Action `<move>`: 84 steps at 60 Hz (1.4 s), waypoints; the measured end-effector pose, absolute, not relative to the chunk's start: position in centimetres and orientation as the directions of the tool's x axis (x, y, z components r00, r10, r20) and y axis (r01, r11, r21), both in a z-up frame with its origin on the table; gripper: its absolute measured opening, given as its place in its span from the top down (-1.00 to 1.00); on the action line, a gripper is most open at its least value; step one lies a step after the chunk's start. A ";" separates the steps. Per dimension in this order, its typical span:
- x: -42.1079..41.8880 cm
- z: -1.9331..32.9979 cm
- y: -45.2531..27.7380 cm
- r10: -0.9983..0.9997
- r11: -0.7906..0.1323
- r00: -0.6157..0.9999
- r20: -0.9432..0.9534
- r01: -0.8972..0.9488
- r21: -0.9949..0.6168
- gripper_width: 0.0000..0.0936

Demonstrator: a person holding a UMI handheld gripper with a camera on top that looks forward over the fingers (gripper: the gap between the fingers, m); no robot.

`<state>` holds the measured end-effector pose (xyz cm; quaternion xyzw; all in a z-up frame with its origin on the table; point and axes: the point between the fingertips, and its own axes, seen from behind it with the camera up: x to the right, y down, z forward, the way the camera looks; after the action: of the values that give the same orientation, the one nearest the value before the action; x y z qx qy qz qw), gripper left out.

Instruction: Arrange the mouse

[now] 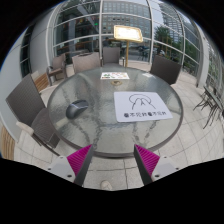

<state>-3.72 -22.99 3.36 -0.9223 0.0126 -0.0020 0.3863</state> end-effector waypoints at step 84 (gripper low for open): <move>-21.6 4.4 4.4 0.150 -0.745 0.988 -0.047 0.082 -0.662 0.36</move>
<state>-21.56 4.41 4.36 -0.9328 -0.0621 0.0486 0.3516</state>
